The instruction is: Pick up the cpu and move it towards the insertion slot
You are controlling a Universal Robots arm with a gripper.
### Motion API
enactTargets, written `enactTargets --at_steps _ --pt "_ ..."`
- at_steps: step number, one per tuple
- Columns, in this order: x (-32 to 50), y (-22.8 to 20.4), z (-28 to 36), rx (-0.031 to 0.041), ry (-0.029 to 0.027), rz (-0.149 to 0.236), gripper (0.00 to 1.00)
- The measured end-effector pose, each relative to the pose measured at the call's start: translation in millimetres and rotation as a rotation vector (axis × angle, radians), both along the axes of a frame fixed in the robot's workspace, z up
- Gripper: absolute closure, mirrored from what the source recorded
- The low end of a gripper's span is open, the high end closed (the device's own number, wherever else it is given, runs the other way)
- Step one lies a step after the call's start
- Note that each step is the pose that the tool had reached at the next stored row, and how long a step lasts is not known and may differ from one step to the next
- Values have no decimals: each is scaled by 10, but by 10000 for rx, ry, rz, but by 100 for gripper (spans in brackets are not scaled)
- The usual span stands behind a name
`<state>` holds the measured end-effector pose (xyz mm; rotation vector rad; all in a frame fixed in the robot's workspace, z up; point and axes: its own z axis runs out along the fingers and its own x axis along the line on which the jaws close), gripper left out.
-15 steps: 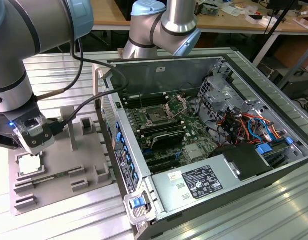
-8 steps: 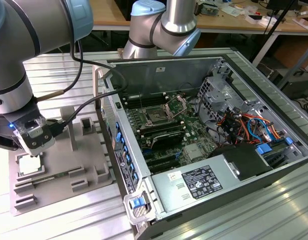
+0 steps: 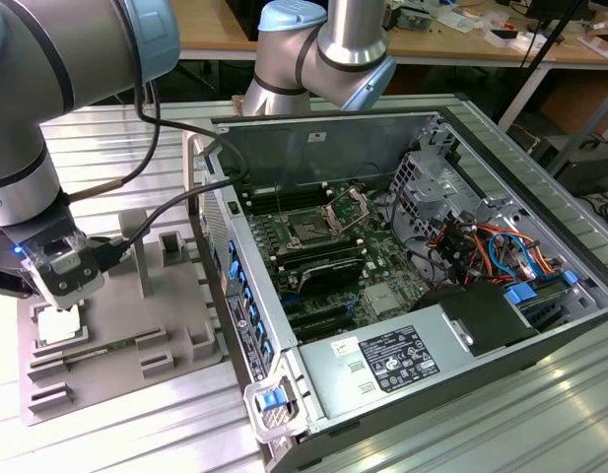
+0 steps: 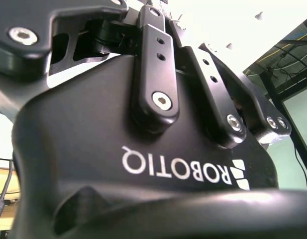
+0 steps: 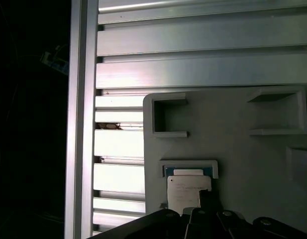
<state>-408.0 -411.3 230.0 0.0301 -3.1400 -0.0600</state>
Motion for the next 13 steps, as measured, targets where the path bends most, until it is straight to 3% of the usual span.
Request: enactTargets --at_steps 13 --pt "-9 -1 -26 1 0 0 89"
